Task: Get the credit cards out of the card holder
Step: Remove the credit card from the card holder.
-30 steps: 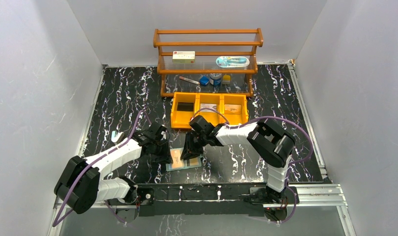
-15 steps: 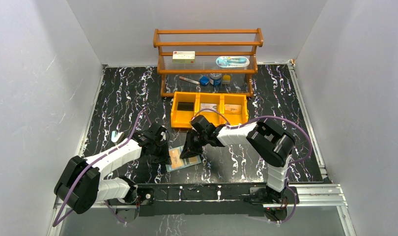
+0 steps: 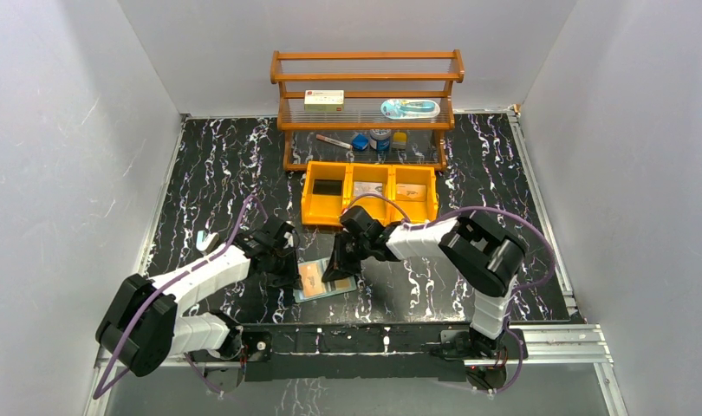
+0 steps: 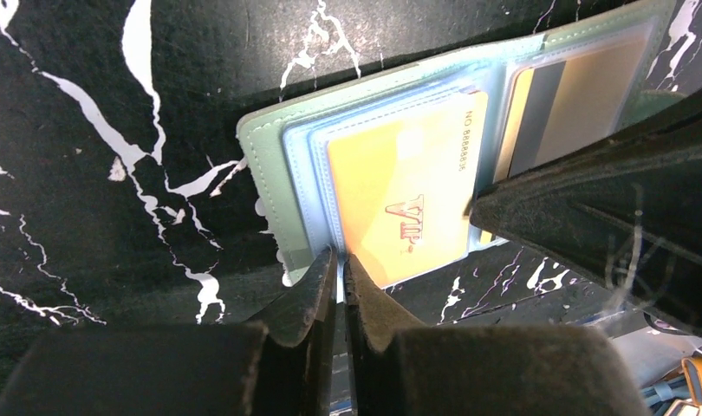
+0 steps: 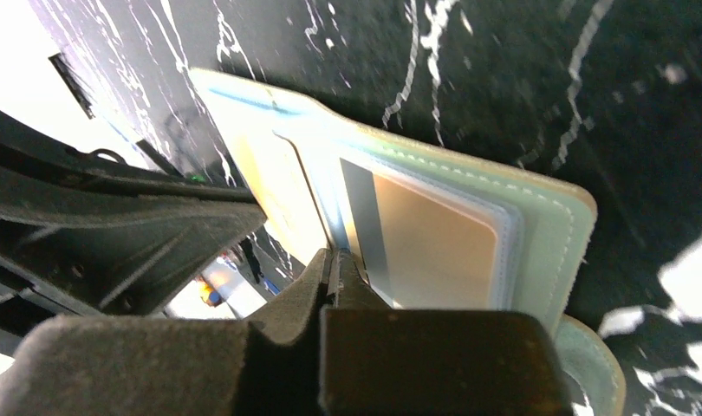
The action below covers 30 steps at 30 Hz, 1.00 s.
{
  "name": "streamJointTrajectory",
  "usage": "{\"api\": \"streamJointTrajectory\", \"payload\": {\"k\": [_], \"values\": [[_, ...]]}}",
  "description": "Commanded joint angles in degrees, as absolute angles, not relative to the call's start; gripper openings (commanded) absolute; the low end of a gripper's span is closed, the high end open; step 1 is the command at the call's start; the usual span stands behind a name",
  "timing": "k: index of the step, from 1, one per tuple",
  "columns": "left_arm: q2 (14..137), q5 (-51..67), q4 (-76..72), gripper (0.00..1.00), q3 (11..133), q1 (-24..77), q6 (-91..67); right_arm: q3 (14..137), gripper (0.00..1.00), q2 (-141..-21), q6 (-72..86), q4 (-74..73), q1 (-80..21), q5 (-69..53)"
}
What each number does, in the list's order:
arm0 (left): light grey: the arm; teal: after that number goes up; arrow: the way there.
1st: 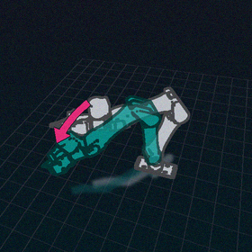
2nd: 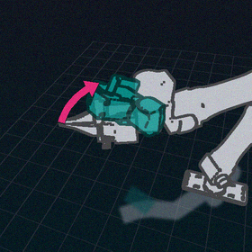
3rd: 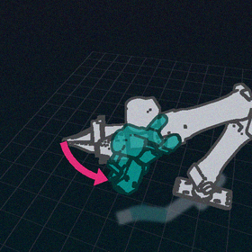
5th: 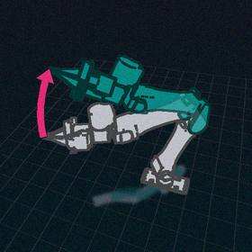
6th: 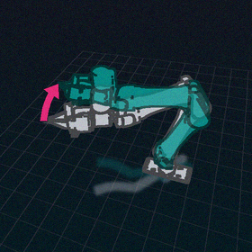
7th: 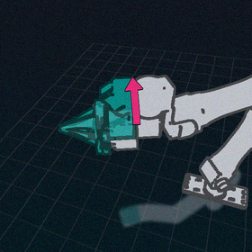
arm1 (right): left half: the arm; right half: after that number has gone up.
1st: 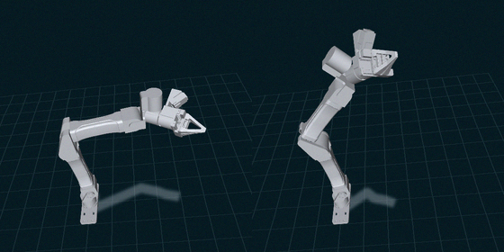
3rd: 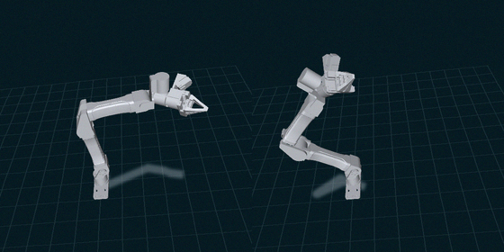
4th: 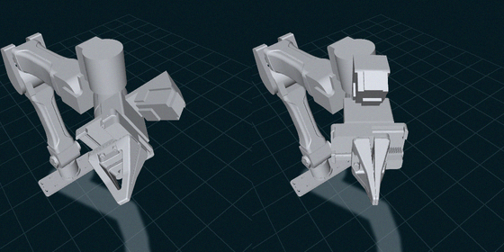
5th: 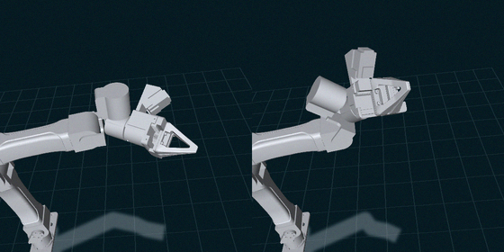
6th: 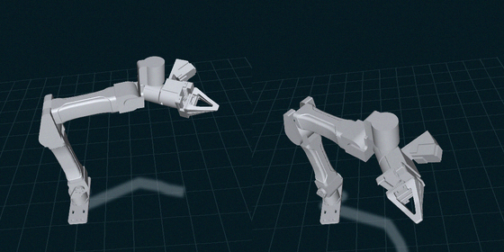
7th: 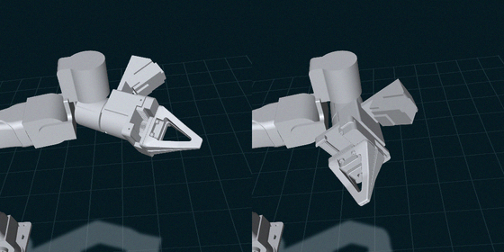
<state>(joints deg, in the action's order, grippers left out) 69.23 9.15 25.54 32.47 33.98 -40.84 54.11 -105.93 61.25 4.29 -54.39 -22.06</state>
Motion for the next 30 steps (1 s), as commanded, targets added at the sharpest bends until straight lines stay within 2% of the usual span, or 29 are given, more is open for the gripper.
{"api": "streamJointTrajectory", "payload": {"k": [1, 9, 10, 13, 16, 18, 20, 21, 24, 30], "values": [[70.0, 10.0, 25.4, 0.05, 33.8, 34.3, -39.3, 50.6, 0.00, -100.6, 61.6, 4.0, -54.6, -20.6], [70.5, 10.3, 25.2, 0.05, 34.6, 34.3, -38.7, 46.2, 0.00, -95.2, 62.6, 5.0, -54.1, -18.9], [70.7, 10.3, 25.2, 0.05, 34.7, 34.3, -38.7, 46.3, 0.02, -95.3, 62.5, 5.5, -54.0, -19.2], [71.1, 10.6, 25.0, 0.05, 35.1, 34.3, -38.4, 48.4, 0.19, -96.5, 61.2, 5.9, -54.0, -20.1], [71.2, 10.8, 25.1, 0.06, 35.3, 34.3, -38.4, 51.6, 0.24, -98.7, 59.4, 4.5, -54.1, -20.2], [70.7, 10.6, 25.2, 0.12, 35.4, 34.3, -38.5, 53.6, 0.26, -99.4, 58.2, 3.4, -54.0, -19.9], [69.6, 9.8, 25.7, 0.29, 35.8, 34.3, -39.1, 55.0, 0.27, -101.8, 57.5, 2.6, -54.0, -19.8], [69.0, 9.4, 25.9, 0.33, 36.1, 34.3, -39.3, 55.6, 0.27, -102.3, 57.2, 2.4, -54.0, -19.7], [67.8, 8.6, 25.9, 0.38, 37.0, 34.3, -40.1, 56.8, 0.28, -104.1, 56.8, 1.7, -54.1, -19.8], [68.6, 7.1, 24.7, 0.38, 38.2, 34.3, -40.2, 56.8, 0.30, -104.7, 56.4, -1.4, -54.1, -16.8]]}}
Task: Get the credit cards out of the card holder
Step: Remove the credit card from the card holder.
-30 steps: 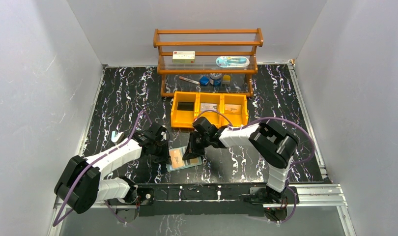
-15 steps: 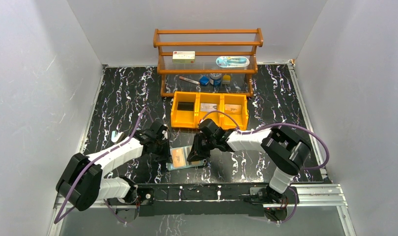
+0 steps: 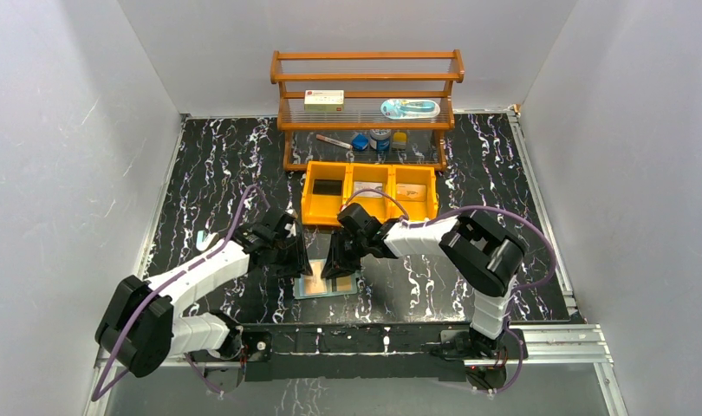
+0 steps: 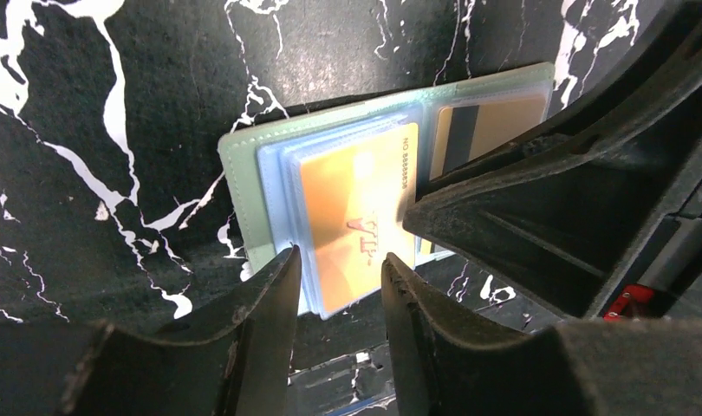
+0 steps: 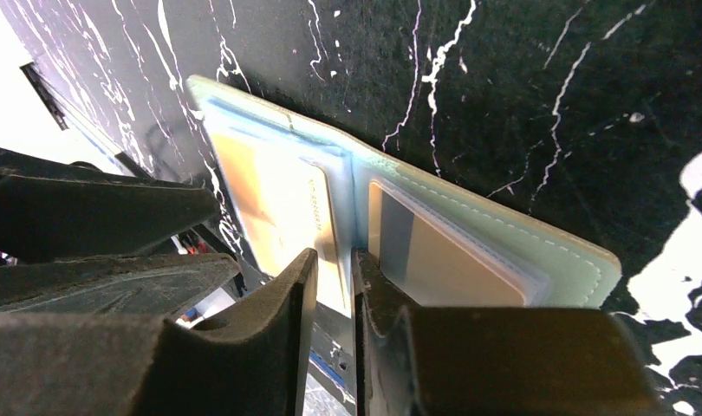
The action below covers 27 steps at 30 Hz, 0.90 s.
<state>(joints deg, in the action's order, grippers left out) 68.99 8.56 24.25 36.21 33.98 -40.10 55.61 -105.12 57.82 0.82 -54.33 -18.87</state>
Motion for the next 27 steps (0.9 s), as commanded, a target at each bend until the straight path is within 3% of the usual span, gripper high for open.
{"api": "streamJointTrajectory", "payload": {"k": [1, 8, 13, 20, 27], "values": [[69.2, 7.5, 24.7, 0.37, 38.2, 34.4, -40.0, 56.5, 0.30, -104.5, 56.4, -1.0, -54.1, -16.9], [71.6, 11.3, 22.5, 0.18, 34.8, 34.3, -39.7, 55.6, 0.29, -106.0, 57.8, 2.6, -54.1, -20.4], [71.5, 13.2, 21.5, 0.11, 32.4, 34.3, -39.9, 55.4, 0.26, -106.4, 59.0, 6.3, -54.1, -22.8], [70.8, 12.8, 21.6, 0.10, 31.6, 34.3, -40.7, 55.6, 0.25, -106.8, 59.3, 7.0, -54.1, -23.4], [71.2, 12.0, 22.0, 0.12, 32.3, 34.3, -40.4, 55.1, 0.08, -105.6, 59.0, 7.3, -54.1, -23.3]]}}
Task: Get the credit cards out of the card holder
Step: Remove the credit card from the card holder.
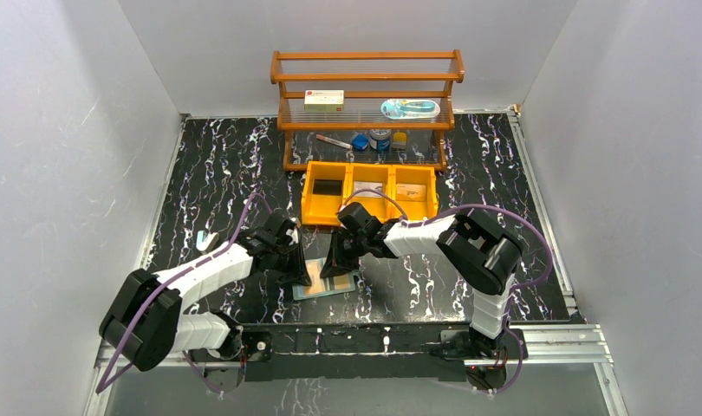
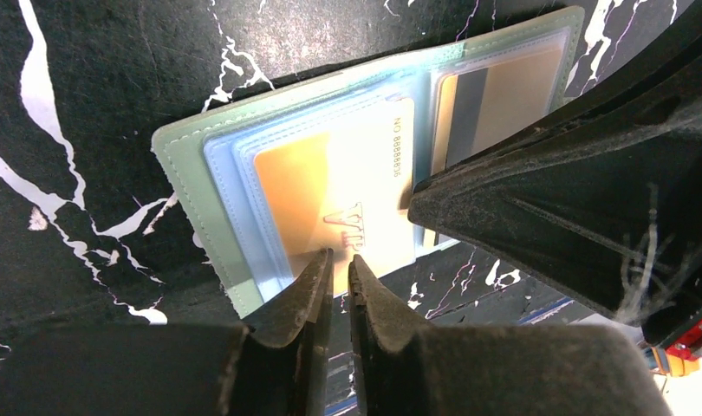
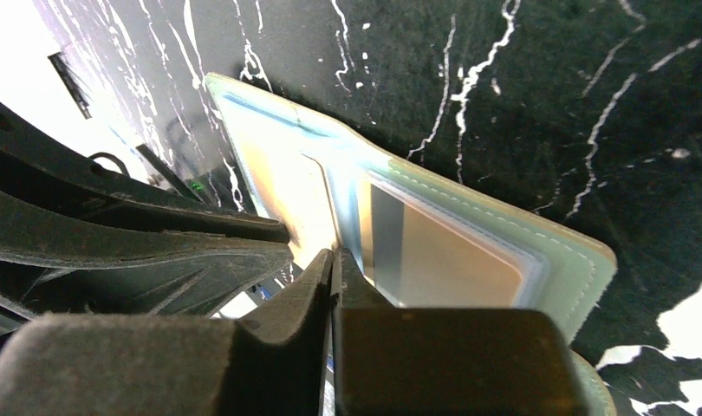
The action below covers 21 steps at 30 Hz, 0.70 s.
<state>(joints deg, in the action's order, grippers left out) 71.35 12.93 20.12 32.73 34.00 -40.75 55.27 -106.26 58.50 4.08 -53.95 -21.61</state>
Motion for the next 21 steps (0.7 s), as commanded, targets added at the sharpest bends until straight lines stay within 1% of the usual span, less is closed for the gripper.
{"api": "streamJointTrajectory", "payload": {"k": [1, 3, 4, 6, 8, 12, 14, 17, 21], "values": [[71.1, 11.7, 22.2, 0.14, 32.4, 34.3, -40.4, 55.0, 0.05, -105.5, 58.8, 6.9, -54.1, -23.0], [70.8, 10.5, 23.0, 0.18, 33.1, 34.3, -40.4, 55.0, 0.00, -105.1, 58.6, 5.7, -54.1, -22.1], [70.6, 9.7, 23.6, 0.20, 33.5, 34.3, -40.3, 54.9, 0.00, -104.8, 58.6, 4.9, -54.1, -21.7], [69.6, 8.1, 25.0, 0.27, 34.2, 34.3, -40.4, 54.3, 0.00, -104.0, 58.6, 3.9, -54.1, -20.6], [68.6, 6.0, 26.4, 0.36, 34.8, 34.3, -40.3, 53.7, 0.00, -103.4, 58.7, 3.3, -54.0, -19.8], [67.0, 4.1, 27.3, 0.45, 35.5, 34.3, -40.5, 53.6, 0.09, -102.8, 57.9, 3.2, -54.0, -19.7], [67.2, 4.2, 27.1, 0.45, 35.6, 34.3, -40.5, 54.2, 0.16, -103.0, 57.4, 3.1, -54.0, -19.8], [68.4, 5.4, 26.4, 0.42, 35.8, 34.3, -39.9, 55.5, 0.21, -103.7, 57.0, 2.8, -54.0, -19.8], [69.8, 8.2, 24.6, 0.30, 35.6, 34.3, -38.9, 56.7, 0.23, -105.0, 57.2, 2.6, -54.1, -20.2]]}}
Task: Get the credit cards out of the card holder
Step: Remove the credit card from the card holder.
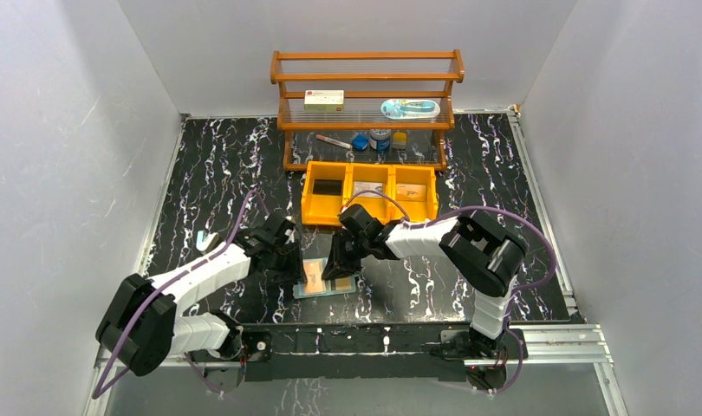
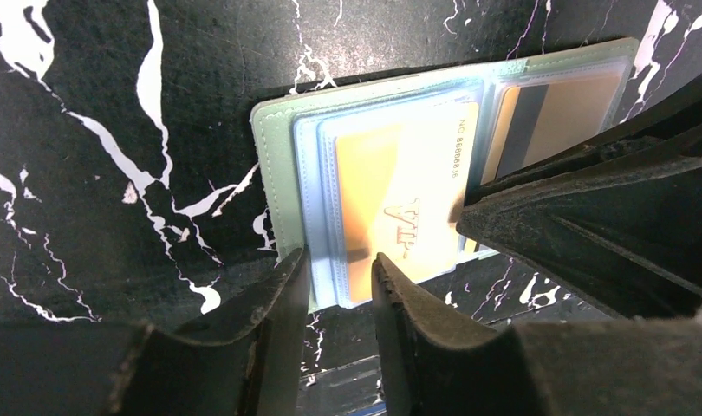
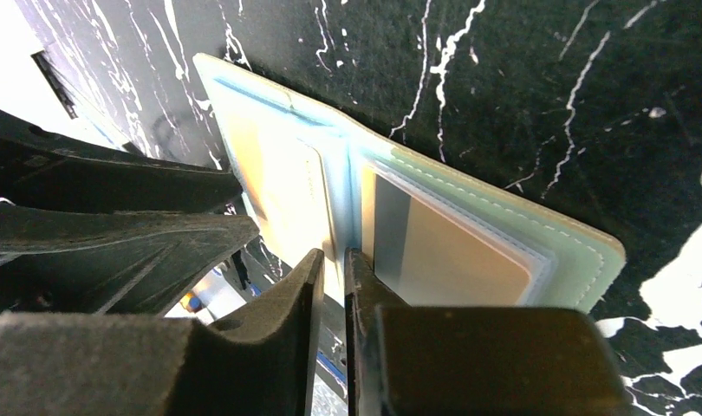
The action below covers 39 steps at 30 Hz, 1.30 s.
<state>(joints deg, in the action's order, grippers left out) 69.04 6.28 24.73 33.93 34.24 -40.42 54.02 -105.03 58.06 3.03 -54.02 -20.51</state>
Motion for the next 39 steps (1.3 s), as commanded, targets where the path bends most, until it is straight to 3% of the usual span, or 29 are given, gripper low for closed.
{"api": "streamJointTrajectory", "payload": {"k": [1, 14, 24, 39], "values": [[69.8, 8.9, 24.1, 0.26, 35.4, 34.3, -38.7, 56.9, 0.25, -105.3, 57.3, 2.7, -54.0, -20.3], [71.2, 12.4, 21.8, 0.17, 32.9, 34.3, -38.8, 56.6, 0.24, -106.8, 58.7, 6.1, -54.0, -22.7], [71.6, 10.6, 23.2, 0.08, 33.2, 34.3, -38.7, 54.5, 0.00, -104.0, 59.3, 5.8, -53.9, -21.2], [73.5, 8.2, 24.1, 0.02, 33.3, 34.3, -37.8, 47.1, 0.00, -95.8, 57.8, 2.7, -51.1, -21.5]]}}
